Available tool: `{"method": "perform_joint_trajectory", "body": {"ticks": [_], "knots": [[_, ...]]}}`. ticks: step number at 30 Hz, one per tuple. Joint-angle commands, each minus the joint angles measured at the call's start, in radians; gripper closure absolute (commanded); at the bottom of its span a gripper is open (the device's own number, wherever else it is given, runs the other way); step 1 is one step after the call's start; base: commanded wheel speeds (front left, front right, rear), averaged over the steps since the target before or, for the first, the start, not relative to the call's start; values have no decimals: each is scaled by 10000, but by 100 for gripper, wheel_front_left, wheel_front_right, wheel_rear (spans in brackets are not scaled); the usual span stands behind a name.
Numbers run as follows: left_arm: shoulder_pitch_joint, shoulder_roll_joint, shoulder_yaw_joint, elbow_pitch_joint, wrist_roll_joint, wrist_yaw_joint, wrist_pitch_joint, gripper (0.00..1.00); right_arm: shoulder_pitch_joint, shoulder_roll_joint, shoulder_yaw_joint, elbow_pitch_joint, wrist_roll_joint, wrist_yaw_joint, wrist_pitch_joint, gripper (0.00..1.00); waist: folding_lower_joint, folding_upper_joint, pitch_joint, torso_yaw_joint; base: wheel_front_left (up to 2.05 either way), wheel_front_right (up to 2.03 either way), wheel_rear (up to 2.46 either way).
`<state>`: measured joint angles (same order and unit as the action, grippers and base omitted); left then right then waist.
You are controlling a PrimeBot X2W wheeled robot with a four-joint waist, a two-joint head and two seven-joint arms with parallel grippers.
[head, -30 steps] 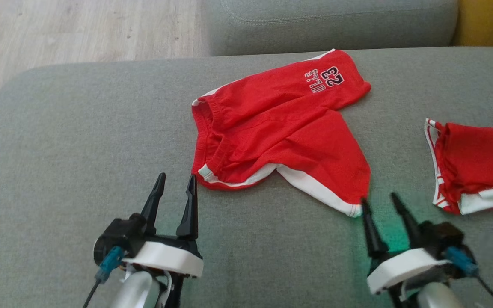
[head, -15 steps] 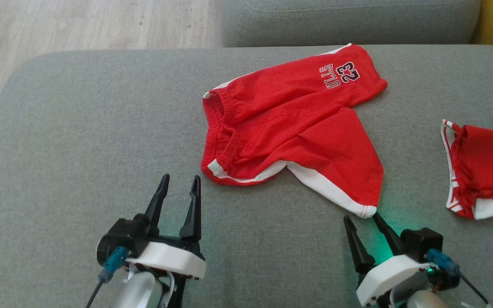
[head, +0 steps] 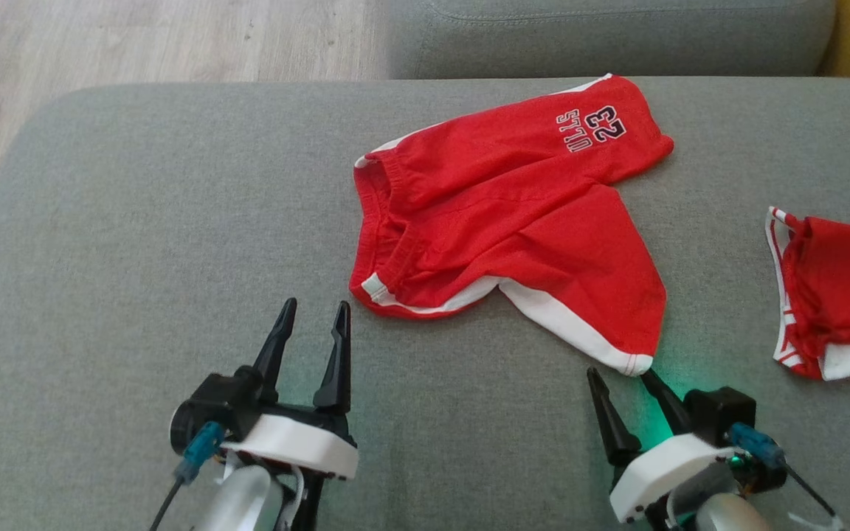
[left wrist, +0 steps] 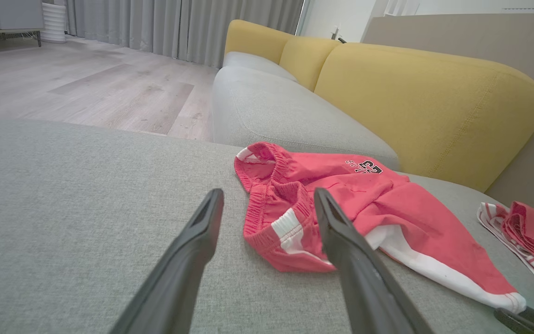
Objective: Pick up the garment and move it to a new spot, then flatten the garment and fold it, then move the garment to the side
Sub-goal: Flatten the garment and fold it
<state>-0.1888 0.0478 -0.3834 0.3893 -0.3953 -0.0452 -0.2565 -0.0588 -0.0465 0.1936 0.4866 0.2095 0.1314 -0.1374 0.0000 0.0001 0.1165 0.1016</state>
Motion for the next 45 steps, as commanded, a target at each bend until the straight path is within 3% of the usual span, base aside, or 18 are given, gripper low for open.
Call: {"method": "perform_joint_trajectory", "body": {"ticks": [1,7,8,9,10,15,28,34,40,45], "knots": [[-488,24,270,-256,27,-18,-53,0,-501,-38,288,-202,-86,-7,-46,0,0,-1,25,2,0,0,0],[-525,24,285,-258,26,-8,-53,0,-812,-38,433,132,-76,-7,34,0,0,-1,95,-18,0,0,0],[-531,24,290,-256,28,-6,-53,0,-874,-38,491,202,-71,-7,39,25,0,-1,103,-24,0,0,0],[-537,24,293,-253,31,-5,-53,0,-933,-37,548,269,-56,-7,34,57,0,-1,109,-28,0,0,0],[-543,24,294,-250,35,-4,-53,0,-997,-37,600,323,-50,-7,6,100,0,-1,116,-30,0,0,0],[-561,24,344,-243,60,-9,-53,0,-1162,-37,468,485,-3,-7,-199,100,0,-1,109,-48,0,0,0],[-612,26,532,-102,424,-264,-53,0,-970,-232,-1324,625,-549,-7,-603,100,0,-1,8,-257,0,0,0],[-1307,479,-473,967,988,-714,72,0,-1002,-260,-1406,433,-706,-7,-529,100,0,-1,127,-453,0,0,0],[-2662,1129,-1402,2029,1566,-821,737,0,-1138,-212,-1299,336,-804,-7,-453,100,0,-1,421,-686,0,0,0],[-3468,1476,-2213,2737,1421,-849,1186,0,-1238,-162,-1175,332,-800,-7,-431,100,0,-1,592,-872,0,0,0]]}}
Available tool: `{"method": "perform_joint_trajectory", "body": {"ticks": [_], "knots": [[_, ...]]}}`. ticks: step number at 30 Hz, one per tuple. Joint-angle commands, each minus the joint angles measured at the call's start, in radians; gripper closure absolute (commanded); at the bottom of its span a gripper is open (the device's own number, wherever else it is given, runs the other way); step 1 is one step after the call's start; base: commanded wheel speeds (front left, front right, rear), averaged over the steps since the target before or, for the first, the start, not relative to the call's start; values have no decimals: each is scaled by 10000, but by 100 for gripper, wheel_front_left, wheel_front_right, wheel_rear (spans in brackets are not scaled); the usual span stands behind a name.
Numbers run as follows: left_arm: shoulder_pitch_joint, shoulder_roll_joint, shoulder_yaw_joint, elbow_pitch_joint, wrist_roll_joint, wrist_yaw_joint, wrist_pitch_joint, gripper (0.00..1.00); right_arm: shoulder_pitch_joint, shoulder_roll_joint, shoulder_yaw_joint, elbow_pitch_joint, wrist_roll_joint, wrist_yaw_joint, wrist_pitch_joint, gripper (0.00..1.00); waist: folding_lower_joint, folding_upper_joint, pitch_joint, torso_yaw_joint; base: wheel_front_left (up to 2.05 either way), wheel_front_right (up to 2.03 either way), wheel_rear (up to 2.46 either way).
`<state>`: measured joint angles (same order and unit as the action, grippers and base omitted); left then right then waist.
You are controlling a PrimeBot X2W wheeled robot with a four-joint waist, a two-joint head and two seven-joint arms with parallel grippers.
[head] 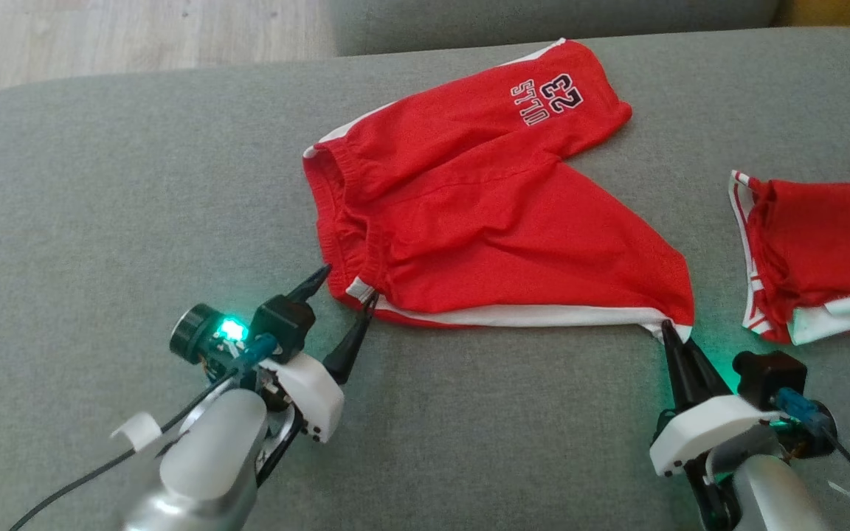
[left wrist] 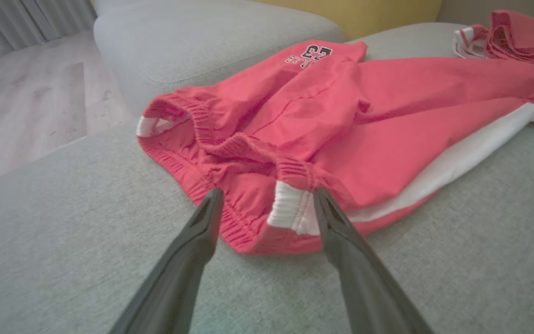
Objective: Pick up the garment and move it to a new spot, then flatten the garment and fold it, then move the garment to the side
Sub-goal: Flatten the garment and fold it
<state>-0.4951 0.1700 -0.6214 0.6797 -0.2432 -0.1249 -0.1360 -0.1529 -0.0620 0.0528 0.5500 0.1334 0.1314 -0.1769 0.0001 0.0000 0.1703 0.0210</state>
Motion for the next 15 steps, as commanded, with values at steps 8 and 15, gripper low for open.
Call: {"method": "perform_joint_trajectory", "body": {"ticks": [8,15], "knots": [[-1046,714,-1178,262,-1210,-55,29,0,-423,52,332,-137,6,-7,-132,100,-1,0,146,-241,0,0,0],[-1406,803,-1759,556,-1746,-56,-72,0,-539,78,440,-44,-8,-7,-180,100,-1,0,238,-316,0,0,0]]}}
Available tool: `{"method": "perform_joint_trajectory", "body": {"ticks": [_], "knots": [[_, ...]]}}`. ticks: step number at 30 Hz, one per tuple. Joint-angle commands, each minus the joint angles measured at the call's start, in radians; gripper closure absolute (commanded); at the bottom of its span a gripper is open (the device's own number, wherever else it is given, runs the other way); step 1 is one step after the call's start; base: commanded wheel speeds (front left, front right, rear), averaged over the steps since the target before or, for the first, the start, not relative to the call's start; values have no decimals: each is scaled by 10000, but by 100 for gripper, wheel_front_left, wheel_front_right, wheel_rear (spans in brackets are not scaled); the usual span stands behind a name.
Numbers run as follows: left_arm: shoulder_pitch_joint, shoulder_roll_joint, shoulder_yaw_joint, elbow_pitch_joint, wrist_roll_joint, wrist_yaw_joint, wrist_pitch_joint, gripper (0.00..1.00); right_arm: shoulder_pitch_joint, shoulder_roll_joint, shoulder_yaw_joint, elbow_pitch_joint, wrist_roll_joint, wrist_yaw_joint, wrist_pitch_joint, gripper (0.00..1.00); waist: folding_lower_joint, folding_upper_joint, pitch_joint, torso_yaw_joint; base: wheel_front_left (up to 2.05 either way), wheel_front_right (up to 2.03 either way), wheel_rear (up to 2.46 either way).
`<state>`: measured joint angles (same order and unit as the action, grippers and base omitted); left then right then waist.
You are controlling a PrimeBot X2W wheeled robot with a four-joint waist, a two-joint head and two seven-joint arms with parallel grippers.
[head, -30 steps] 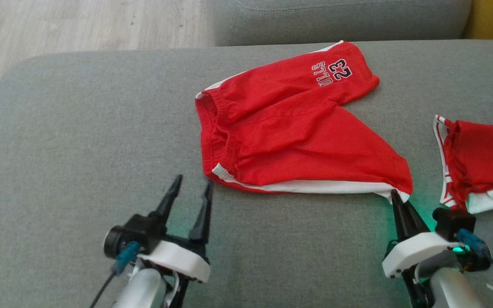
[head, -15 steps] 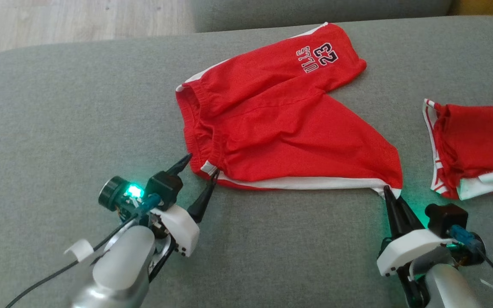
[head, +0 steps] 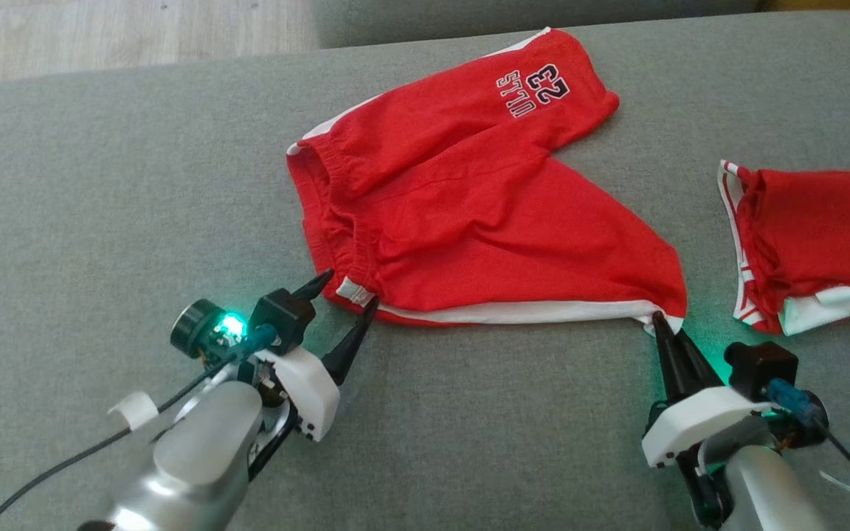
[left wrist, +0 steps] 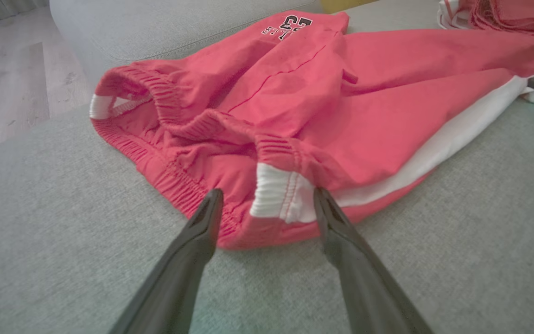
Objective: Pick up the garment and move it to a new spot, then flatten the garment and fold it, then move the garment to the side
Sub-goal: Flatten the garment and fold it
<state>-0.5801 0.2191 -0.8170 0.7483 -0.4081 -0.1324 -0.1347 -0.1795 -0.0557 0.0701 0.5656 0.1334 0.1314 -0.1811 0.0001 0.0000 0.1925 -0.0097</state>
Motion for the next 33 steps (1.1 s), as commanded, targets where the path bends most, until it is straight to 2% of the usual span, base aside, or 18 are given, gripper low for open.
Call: {"method": "perform_joint_trajectory", "body": {"ticks": [1,2,3,11,23,30,33], "knots": [[-557,312,197,-131,-97,19,-86,0,-272,14,267,-199,-8,-7,-138,100,-1,0,16,-9,0,0,0],[-608,323,96,-99,-170,18,-83,56,-291,17,273,-187,-11,-7,-144,100,-1,0,27,-19,0,0,0],[-657,337,-2,-72,-248,18,-90,100,-309,19,278,-173,-12,-7,-150,100,-1,0,36,-27,0,0,0],[-888,414,-409,65,-786,18,-464,100,-354,29,191,-86,-9,-7,-246,100,-1,0,-62,8,0,0,0],[-697,408,-22,-711,-1096,184,-1110,100,-488,-338,159,-707,97,-7,-248,100,-1,0,-489,325,0,0,0],[-1079,903,79,-1576,-978,322,-906,100,-1380,-1223,547,-1986,395,-7,321,100,-1,0,-971,288,0,0,0],[-1685,1168,106,-2008,-856,299,-563,100,-2121,-1830,872,-2647,743,-7,701,100,-1,0,-1186,241,0,0,0]]}}
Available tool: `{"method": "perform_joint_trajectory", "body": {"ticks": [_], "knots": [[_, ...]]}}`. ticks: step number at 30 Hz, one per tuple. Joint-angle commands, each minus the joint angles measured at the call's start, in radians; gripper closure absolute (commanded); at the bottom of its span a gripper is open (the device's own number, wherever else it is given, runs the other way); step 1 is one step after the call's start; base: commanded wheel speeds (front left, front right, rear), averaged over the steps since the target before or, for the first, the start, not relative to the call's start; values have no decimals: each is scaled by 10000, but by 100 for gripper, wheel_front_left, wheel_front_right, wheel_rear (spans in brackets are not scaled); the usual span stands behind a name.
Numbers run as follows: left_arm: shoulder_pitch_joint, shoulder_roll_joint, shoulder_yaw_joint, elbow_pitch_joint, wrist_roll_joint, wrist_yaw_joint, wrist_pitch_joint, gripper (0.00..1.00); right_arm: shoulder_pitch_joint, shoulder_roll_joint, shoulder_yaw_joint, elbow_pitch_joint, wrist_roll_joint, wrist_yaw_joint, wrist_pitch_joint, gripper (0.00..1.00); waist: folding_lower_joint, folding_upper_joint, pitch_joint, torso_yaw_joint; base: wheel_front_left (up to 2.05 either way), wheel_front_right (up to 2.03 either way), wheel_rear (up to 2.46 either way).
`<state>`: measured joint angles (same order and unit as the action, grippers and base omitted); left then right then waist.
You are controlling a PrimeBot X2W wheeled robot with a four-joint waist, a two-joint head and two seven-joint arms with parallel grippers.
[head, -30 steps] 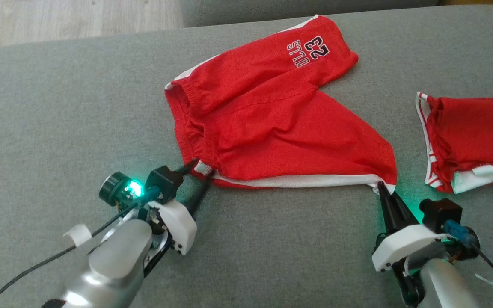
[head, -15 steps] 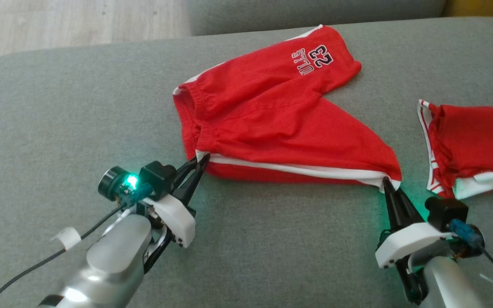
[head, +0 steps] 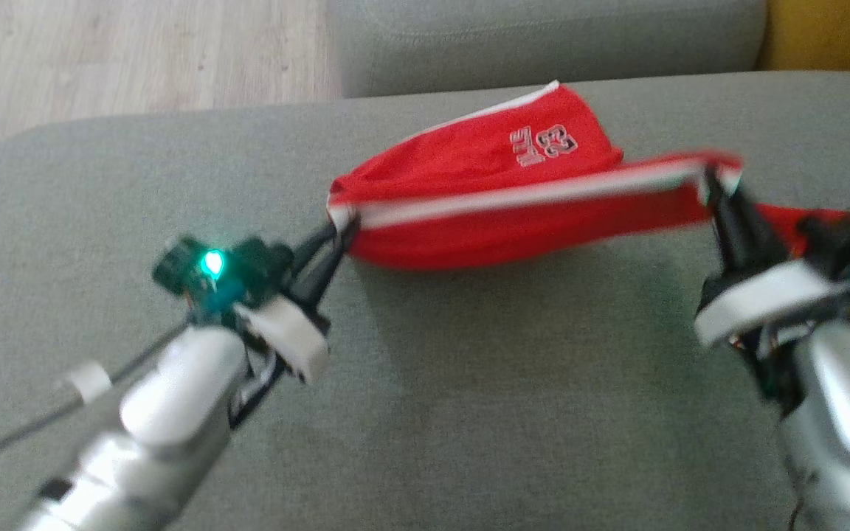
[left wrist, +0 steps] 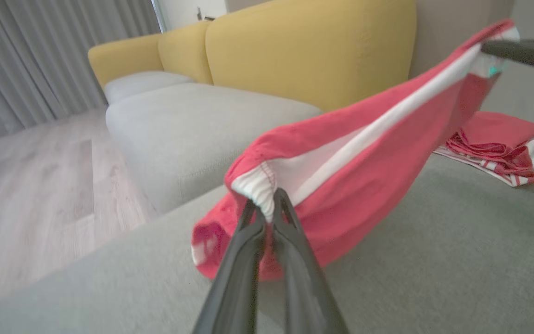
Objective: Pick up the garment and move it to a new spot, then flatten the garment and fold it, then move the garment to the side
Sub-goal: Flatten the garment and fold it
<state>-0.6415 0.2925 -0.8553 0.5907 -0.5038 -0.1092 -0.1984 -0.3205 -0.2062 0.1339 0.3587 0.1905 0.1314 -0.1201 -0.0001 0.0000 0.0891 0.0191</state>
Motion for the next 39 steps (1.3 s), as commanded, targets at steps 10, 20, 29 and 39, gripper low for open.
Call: {"method": "perform_joint_trajectory", "body": {"ticks": [10,20,29,39], "knots": [[-3086,958,878,-1648,-9,-30,1240,100,-2622,-1297,747,-1882,1465,-7,1047,100,1,0,-943,-132,0,0,0],[-2410,1844,1330,-4039,-1470,102,3217,100,-1613,-888,-641,-4015,1700,-7,2245,100,1,0,-1156,-62,0,0,0],[-2548,2528,1673,-5366,-2234,350,4635,100,-1767,-950,-1076,-4766,1311,-7,3536,100,1,0,153,133,0,0,0],[-6424,1543,2190,-1699,-1270,38,3041,100,-7309,-1195,459,-434,1020,-7,2418,100,1,0,2181,-36,0,0,0]]}}
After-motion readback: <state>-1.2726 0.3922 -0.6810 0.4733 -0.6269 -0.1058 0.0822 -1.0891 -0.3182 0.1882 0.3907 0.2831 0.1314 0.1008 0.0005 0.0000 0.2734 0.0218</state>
